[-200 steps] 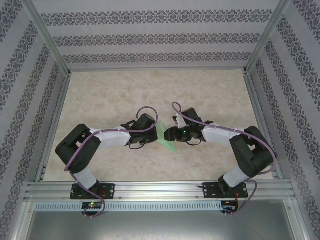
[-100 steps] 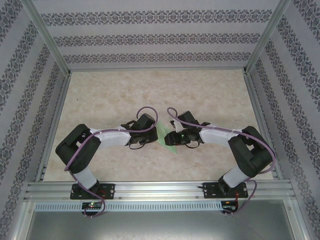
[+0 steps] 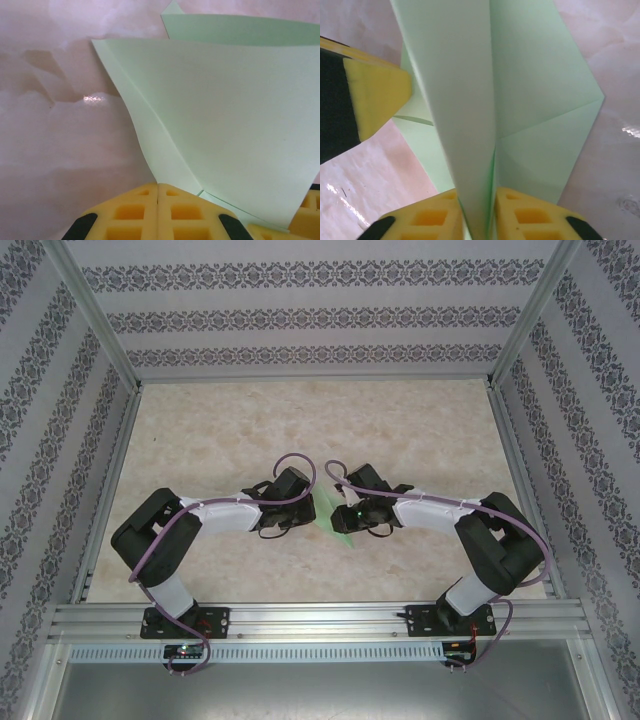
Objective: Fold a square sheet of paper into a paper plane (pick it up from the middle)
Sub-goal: Move the paper plane to the center of the table.
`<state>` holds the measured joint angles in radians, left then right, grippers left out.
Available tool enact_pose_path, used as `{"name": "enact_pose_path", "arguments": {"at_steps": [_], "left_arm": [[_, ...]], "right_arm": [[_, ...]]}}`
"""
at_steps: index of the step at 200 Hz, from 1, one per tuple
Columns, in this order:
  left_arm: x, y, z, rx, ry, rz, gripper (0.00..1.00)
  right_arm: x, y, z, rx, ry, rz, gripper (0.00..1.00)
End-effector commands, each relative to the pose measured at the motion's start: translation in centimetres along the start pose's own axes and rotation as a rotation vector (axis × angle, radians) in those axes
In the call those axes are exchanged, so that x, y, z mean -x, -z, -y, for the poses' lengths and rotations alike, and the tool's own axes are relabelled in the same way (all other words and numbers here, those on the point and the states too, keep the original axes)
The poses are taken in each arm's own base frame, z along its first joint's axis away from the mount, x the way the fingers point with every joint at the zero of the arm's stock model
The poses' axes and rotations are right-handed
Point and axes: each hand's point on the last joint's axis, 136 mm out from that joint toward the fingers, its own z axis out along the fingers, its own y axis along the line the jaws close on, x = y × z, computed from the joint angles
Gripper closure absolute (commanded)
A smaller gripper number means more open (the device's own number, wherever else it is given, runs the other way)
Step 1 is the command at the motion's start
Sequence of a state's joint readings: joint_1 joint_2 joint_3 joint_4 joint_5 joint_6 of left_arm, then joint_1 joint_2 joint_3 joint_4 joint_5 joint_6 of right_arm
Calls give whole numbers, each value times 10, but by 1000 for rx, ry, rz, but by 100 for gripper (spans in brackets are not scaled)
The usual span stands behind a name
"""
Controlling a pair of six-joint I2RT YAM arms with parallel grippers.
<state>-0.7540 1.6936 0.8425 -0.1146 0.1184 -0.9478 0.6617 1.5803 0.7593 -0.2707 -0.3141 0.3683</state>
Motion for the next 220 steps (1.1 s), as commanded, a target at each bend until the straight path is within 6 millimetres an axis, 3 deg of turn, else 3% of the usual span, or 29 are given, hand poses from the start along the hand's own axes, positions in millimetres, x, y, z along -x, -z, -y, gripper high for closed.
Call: {"name": "enact_pose_path", "arguments": {"at_steps": [1,14,139,168,184,191,220], "left_arm": [[0,1,9,-17,-25,-3,95],[0,1,9,-19,-25,-4,95],[6,14,20,-63,-35,32,85],[14,29,20,-67,-29,88,69],[19,38,18,-55,-29,127,67],[21,42,14,-40,-23,145,60],[28,60,-6,33,8,226,58]], "right_arm": [[9,1,-2,-27,27,17,83],[7,0,-1,-32,31,8,91],[13,9,-5,-97,76,27,100],[20,20,-3,-163,84,58,100],[26,30,4,-228,65,86,100],[28,35,7,-262,54,98,100],[40,52,16,-377,13,137,100]]}}
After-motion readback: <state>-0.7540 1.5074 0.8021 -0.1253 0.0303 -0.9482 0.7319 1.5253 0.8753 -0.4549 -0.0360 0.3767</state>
